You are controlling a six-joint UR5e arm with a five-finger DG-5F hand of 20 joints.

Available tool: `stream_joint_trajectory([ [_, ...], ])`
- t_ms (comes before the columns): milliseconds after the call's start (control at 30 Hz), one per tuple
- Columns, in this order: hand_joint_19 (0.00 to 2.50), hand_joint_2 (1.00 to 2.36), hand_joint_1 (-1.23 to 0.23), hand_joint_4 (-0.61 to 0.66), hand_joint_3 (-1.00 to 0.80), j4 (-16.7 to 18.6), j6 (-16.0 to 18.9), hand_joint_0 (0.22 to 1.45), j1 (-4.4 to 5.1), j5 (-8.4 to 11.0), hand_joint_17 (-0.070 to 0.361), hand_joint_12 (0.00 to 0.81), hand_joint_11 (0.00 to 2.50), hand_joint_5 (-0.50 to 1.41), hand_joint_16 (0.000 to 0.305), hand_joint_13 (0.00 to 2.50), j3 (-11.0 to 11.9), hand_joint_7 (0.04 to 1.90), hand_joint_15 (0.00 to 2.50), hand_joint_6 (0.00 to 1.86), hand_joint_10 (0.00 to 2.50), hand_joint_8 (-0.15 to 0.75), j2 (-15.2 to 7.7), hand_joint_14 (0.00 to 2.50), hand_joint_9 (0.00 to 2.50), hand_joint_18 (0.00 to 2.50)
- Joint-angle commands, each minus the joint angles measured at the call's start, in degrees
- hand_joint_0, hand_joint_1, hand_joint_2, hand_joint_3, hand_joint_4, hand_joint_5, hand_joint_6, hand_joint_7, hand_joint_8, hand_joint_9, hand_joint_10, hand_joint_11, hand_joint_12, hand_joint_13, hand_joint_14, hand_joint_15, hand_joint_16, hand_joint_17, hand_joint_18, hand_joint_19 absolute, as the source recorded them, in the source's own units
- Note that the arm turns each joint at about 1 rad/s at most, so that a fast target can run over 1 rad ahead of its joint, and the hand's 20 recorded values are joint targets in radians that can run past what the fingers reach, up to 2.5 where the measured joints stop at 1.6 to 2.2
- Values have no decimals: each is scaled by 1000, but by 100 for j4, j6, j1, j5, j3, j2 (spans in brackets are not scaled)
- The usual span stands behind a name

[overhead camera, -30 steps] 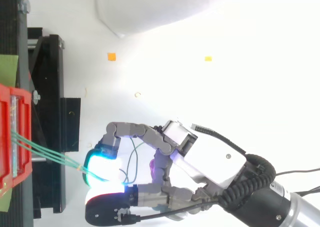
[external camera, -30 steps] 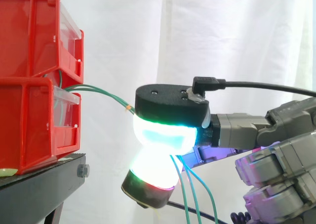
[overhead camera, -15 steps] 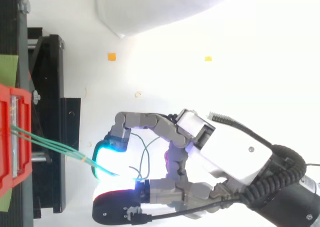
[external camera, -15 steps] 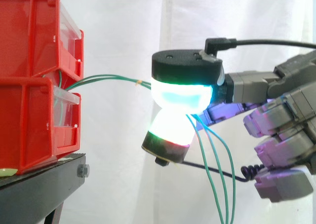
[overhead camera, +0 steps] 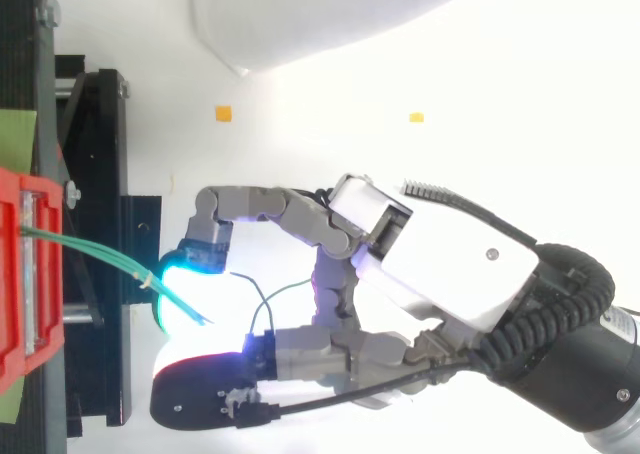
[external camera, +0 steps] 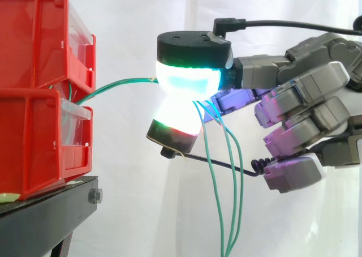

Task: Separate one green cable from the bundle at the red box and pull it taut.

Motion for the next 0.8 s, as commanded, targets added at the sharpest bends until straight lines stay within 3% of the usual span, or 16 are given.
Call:
stream_joint_trajectory([
  [0,961,1006,-691,71,-446,-13,-40,742,-53,-95,169,383,1332,113,75,1722,44,1416,1636,501,42,234,7,559,2040,1972],
  [433,965,1005,-684,99,-453,-374,-57,740,-97,-437,167,380,1337,111,74,1721,62,1421,1646,501,42,231,60,541,2036,1954],
  [767,965,1004,-680,100,-461,-690,-180,739,-105,-472,166,381,1336,111,74,1723,62,1419,1648,501,42,231,192,531,2036,1954],
])
